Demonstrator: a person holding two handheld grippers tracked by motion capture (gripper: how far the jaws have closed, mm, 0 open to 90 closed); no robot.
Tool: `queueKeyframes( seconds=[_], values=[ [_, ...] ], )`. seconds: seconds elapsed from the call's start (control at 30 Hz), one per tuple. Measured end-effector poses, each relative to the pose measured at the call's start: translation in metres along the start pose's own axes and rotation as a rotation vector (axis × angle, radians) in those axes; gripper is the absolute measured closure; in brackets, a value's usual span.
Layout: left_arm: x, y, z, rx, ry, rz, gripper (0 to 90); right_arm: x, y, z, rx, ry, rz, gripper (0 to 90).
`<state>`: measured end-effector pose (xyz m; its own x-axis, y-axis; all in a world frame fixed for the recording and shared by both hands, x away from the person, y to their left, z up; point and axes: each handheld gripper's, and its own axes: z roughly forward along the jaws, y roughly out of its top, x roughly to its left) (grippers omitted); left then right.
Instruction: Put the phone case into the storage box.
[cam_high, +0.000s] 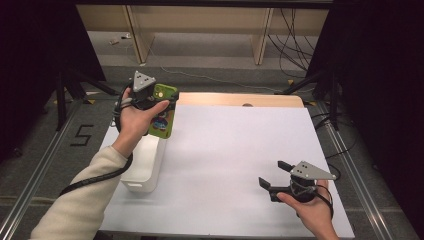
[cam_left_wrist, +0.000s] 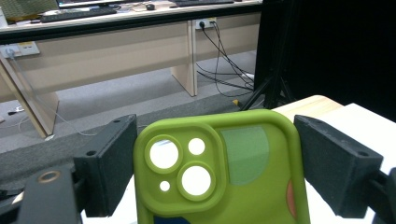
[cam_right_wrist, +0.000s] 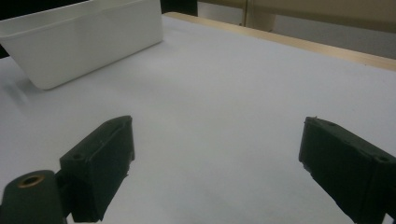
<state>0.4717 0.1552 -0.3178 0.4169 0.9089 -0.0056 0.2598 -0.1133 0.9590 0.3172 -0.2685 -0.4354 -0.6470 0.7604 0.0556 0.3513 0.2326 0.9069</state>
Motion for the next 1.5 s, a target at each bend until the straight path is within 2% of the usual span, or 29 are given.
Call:
queueKeyframes(
  seconds=[0.9, 1.5],
  values=[
    [0.016, -0.001, -0.004, -0.021, 0.038, -0.02, 16.6, 0.0, 0.001, -0.001, -0.014, -0.002, -0.006, 11.5],
    [0.026, -0.005, -0.001, -0.037, 0.094, -0.024, 16.5, 0.0, 0.001, -0.001, -0.015, -0.001, -0.008, 11.5]
  ],
)
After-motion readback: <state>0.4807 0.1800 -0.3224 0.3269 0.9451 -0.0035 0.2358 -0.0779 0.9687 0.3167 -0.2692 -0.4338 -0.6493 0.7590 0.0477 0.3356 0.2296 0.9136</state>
